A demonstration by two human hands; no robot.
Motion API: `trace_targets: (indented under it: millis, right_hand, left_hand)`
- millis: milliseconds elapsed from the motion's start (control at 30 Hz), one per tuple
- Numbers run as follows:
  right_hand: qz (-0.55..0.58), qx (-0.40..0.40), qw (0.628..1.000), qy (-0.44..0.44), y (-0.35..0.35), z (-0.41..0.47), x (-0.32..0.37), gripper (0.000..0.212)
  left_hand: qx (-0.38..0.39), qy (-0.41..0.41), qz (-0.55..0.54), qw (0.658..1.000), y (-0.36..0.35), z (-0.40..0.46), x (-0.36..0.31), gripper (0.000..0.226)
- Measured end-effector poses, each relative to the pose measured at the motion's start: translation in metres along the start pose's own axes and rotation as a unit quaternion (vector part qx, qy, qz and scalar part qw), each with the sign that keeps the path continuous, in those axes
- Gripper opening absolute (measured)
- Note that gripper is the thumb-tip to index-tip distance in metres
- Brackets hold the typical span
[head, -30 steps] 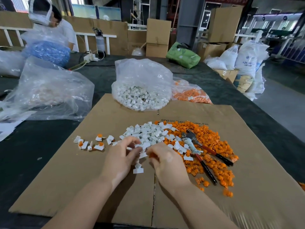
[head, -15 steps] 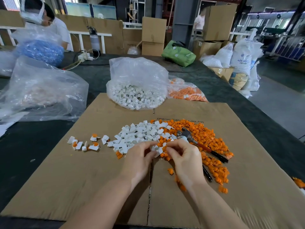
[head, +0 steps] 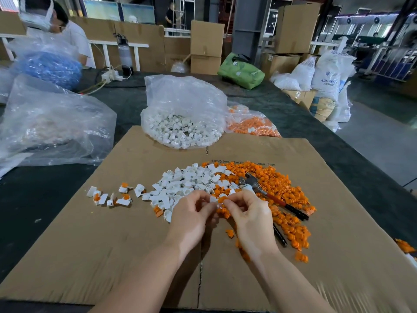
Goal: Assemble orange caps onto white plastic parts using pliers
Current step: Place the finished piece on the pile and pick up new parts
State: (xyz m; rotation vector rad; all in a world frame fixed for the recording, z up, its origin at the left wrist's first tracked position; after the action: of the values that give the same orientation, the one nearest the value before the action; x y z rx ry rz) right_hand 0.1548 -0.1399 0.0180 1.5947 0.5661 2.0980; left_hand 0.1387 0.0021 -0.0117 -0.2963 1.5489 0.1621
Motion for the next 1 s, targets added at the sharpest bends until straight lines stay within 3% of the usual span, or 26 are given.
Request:
trace_targets:
  millis: [133,267,433,600,800,900,1000]
  right_hand:
    - [-0.070,-0.004,0.997,0.025,-0.001,-0.001,0.002,0.009]
    - [-0.135,-0.021,0.988,0.075,-0.001,-0.004,0.009,0.011]
    - [-0.201,-0.016,0.976,0.086,-0.002,-0.004,0.009,0.015]
    - [-0.201,0.016,0.976,0.079,-0.004,-0.002,0.010,0.014]
    - [-0.204,0.006,0.976,0.079,-0.002,0.000,0.014,0.015]
    - [-0.199,0.000,0.976,0.088,-0.002,-0.001,0.016,0.015]
    - [-0.159,0.016,0.984,0.080,-0.001,0.001,0.015,0.011]
  left_hand:
    - [0.004,0.071,-0.156,0.985,-0.008,-0.001,0.012,0.016]
    - [-0.021,0.074,-0.182,0.980,-0.006,-0.003,0.012,0.010]
    - [-0.032,0.043,-0.144,0.988,-0.002,-0.006,0.003,0.006]
    - [-0.018,-0.023,0.020,0.999,-0.003,-0.007,-0.009,0.009]
    - [-0.019,-0.103,0.160,0.982,-0.005,-0.007,-0.021,0.006]
    - [-0.025,-0.090,0.139,0.986,-0.004,-0.006,-0.020,0.007]
    - [-0.023,-0.034,0.045,0.998,-0.001,-0.003,-0.014,0.009]
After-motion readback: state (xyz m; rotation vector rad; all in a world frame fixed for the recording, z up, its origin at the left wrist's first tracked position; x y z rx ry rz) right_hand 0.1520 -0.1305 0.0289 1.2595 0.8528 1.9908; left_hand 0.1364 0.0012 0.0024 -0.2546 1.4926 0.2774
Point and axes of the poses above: each hand's wrist, its own z-axis towards the middle knuckle, its own y-axis out of the back of the hand, x = y × z, the point moved 6 cm from there along z, towards the middle knuckle, and after that the axes turned 12 degrees about -z, right-handed, at the moved point
